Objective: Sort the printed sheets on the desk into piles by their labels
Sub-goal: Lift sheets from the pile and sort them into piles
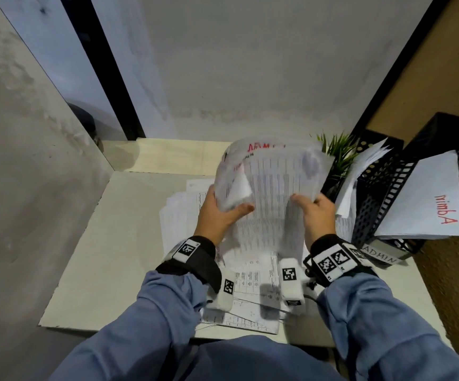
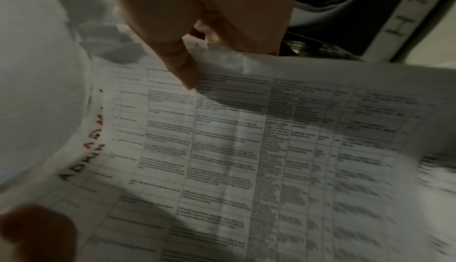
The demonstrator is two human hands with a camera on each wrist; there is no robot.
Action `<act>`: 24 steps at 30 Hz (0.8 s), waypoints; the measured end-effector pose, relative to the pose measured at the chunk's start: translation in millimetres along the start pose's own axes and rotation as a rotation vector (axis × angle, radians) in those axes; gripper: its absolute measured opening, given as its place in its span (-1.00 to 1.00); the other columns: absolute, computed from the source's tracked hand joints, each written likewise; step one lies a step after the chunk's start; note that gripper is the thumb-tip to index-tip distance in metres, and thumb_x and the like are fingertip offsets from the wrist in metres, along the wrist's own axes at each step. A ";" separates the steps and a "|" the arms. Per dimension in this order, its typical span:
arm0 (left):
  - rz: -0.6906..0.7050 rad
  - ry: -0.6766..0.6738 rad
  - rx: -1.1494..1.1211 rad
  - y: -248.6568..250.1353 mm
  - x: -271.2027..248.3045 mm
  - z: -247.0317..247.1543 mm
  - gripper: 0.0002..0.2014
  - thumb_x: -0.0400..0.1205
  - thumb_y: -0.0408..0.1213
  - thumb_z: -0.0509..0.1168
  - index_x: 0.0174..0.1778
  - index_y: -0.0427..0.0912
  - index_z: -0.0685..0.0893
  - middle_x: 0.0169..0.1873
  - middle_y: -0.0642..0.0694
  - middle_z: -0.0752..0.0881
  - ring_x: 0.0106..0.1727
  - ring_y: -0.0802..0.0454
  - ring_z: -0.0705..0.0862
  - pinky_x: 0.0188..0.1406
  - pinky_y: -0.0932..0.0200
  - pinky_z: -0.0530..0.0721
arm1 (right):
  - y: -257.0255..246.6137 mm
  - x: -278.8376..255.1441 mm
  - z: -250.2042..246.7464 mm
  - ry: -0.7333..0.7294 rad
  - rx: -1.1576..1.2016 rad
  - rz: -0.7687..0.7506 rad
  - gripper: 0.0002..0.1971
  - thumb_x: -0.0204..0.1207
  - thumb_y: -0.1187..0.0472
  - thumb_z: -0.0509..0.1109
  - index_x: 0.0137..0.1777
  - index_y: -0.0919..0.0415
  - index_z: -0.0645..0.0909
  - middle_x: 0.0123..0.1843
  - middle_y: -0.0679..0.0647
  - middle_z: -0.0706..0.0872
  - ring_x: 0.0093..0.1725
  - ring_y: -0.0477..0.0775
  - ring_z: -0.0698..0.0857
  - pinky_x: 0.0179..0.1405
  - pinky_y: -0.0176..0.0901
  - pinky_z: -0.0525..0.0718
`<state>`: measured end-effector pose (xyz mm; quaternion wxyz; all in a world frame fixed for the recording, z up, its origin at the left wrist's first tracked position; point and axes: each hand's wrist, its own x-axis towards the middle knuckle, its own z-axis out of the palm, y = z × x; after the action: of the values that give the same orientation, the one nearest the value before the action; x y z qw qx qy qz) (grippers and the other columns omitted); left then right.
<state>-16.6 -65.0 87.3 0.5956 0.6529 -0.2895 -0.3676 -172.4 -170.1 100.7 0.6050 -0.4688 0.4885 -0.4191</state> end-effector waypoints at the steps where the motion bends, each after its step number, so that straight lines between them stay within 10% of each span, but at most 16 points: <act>1: 0.054 -0.027 0.059 6.4 -0.7 -0.5 -0.09 0.25 -0.03 0.62 0.48 0.03 0.31 0.39 0.16 0.49 0.39 0.13 0.50 0.32 0.11 0.54 | -5.8 4.1 -0.3 0.013 0.019 -0.021 -0.88 0.48 0.42 0.39 -0.11 0.19 0.65 -0.13 0.07 0.73 -0.09 0.06 0.71 -0.05 -0.15 0.69; 8: 0.341 0.206 0.345 8.5 -3.3 -2.3 -0.83 0.58 -0.31 0.38 0.06 -0.22 0.64 -0.17 -0.07 0.70 -0.15 -0.01 0.66 -0.12 0.05 0.66 | -12.1 -5.4 -3.2 -0.057 0.070 -0.118 -0.77 0.43 0.45 0.43 -0.04 0.10 0.65 -0.06 -0.01 0.78 -0.02 -0.02 0.76 -0.09 -0.27 0.72; 14: 0.085 0.150 0.424 -27.6 -6.1 -3.8 -0.87 0.59 -0.19 0.35 -0.20 -0.14 0.60 -0.31 -0.09 0.69 -0.22 -0.05 0.65 -0.25 0.11 0.63 | 31.0 -16.5 -7.8 -0.063 -0.150 0.078 -0.78 0.39 0.47 0.45 -0.18 0.12 0.61 -0.12 0.15 0.70 0.02 0.22 0.67 0.12 0.21 0.67; 19: 0.135 0.168 0.370 -16.4 -8.4 -0.2 -0.88 0.58 -0.14 0.36 -0.11 -0.07 0.58 -0.34 0.09 0.65 -0.31 0.24 0.57 -0.30 0.26 0.55 | 17.5 -10.5 -12.6 -0.070 -0.054 0.000 -0.77 0.43 0.49 0.38 0.04 0.25 0.64 -0.09 0.11 0.72 -0.05 0.08 0.68 -0.11 -0.18 0.63; 24: -0.037 0.006 0.475 -33.3 -10.0 3.8 -0.74 0.66 -0.14 0.24 -0.34 -0.11 0.52 -0.51 0.02 0.51 -0.46 0.09 0.51 -0.43 0.26 0.45 | 48.0 -11.8 -17.4 -0.074 -0.226 0.178 -0.74 0.48 0.42 0.37 0.17 0.40 0.59 -0.08 0.06 0.70 0.11 0.22 0.68 -0.07 -0.17 0.60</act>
<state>-27.4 -54.9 55.6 0.4193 0.7811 -0.3538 -0.2981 -189.2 -151.4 54.8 0.6006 -0.5038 0.5496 -0.2887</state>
